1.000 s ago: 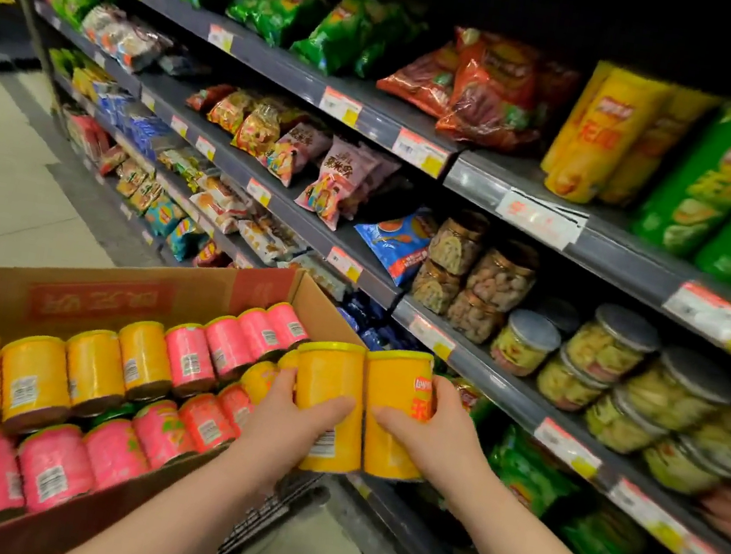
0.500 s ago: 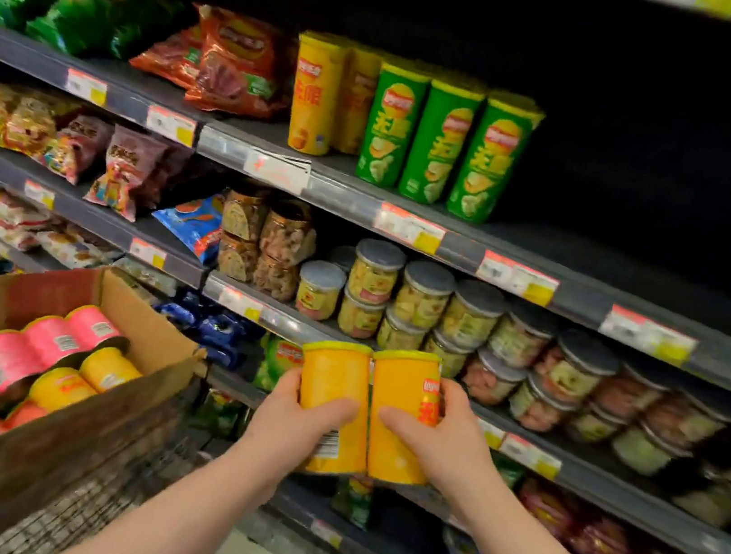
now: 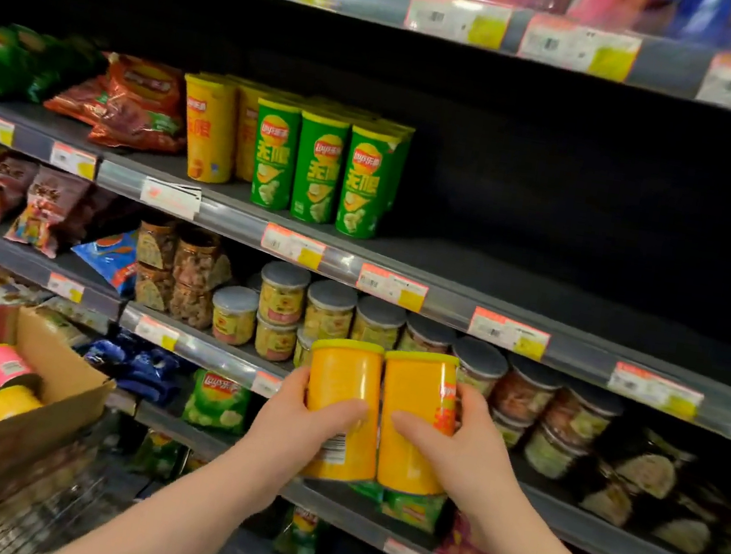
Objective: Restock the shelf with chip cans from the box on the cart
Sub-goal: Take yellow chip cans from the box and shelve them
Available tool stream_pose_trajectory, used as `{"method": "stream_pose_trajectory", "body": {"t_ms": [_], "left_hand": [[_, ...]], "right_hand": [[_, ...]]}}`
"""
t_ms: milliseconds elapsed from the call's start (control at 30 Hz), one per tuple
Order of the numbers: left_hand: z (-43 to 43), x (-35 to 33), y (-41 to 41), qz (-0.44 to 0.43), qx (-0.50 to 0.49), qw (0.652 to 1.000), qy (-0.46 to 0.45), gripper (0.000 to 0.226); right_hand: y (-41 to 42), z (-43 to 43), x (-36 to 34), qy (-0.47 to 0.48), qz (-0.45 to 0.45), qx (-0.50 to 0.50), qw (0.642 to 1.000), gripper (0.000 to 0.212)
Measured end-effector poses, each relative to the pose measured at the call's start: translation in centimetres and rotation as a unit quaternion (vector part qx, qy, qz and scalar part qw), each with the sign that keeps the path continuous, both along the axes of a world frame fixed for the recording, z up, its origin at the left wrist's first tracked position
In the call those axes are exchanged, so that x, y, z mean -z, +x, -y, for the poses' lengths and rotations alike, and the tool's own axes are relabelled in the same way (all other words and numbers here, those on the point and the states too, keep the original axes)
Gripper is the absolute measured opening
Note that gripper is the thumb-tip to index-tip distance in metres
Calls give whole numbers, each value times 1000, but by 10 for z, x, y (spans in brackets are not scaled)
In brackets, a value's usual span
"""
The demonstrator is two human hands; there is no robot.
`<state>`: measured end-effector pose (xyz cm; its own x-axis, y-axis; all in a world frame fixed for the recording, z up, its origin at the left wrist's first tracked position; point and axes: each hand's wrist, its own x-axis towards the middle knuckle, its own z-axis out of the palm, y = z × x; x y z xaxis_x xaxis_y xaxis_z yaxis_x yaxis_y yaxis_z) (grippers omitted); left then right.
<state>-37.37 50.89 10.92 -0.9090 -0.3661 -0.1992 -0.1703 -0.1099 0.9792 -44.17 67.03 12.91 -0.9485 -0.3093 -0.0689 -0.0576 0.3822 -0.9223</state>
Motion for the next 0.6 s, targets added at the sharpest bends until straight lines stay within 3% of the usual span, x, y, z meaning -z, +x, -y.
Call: {"method": "stream_pose_trajectory", "body": {"t_ms": [267,400,600], "left_hand": [[4,-36,-51,-56,24,998,-12,42],[14,-54,-85,-87,42,995,-10,54],[46,-72,-131,-137,48,989,-25,32]], "right_hand": [[-45,-4,-38,-3,-62,17,998,61],[-75,1,-64,11,-96,41,994,68],[-130,26,-94,22,-141,88,986,81]]}}
